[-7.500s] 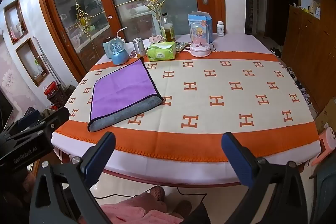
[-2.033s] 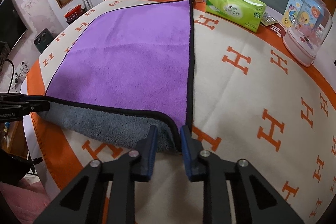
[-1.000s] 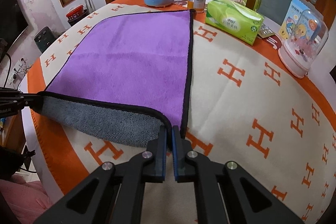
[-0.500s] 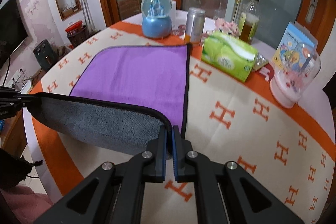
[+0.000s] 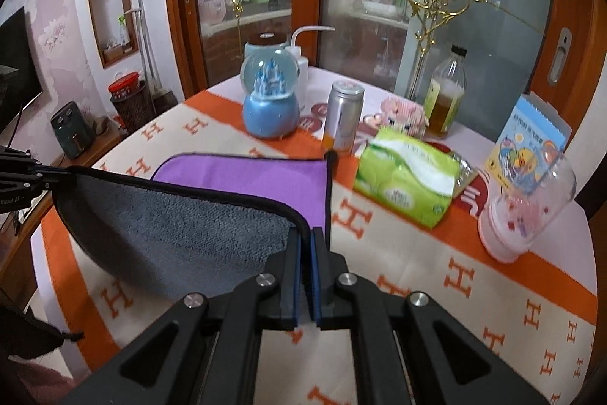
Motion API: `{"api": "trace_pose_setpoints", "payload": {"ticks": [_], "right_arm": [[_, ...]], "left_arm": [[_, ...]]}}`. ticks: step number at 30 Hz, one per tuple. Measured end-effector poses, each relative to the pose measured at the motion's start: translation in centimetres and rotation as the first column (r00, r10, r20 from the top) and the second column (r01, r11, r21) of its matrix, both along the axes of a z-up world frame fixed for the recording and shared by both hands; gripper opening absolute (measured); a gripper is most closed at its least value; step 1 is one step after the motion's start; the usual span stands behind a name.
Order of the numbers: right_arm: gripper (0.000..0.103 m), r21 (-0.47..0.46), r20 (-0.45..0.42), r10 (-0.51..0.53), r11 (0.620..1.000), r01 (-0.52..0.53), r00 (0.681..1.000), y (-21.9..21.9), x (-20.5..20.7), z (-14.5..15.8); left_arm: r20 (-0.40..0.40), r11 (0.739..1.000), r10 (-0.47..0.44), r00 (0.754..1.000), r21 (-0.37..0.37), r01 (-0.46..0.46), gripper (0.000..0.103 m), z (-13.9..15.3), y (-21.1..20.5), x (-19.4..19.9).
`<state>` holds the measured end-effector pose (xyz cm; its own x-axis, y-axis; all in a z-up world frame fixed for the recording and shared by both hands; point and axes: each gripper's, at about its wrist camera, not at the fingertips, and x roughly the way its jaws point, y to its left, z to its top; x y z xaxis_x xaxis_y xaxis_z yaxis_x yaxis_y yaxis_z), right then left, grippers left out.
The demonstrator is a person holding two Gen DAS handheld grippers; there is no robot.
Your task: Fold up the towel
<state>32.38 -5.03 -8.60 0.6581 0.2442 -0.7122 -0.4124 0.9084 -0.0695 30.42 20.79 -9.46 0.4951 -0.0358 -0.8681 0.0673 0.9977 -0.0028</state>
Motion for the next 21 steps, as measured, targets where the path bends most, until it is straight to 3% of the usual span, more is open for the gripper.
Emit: {"api": "trace_pose_setpoints", "payload": {"ticks": [8, 21], "right_arm": [[0.004, 0.002, 0.103, -0.055, 0.998, 0.055, 0.993, 1.7, 3.6, -0.7], [0.004, -0.015, 0.222, -0.108, 0.993, 0.114, 0.969, 4.7, 8.1, -5.1]], "left_arm": [[0.065, 1.000, -0.023, 0.998, 0.017, 0.022, 0.004, -0.3, 1.5, 4.5], [0.082, 0.999, -0.012, 0.997, 0.046, 0.008, 0.004, -5.5, 3.4, 10.4]]}}
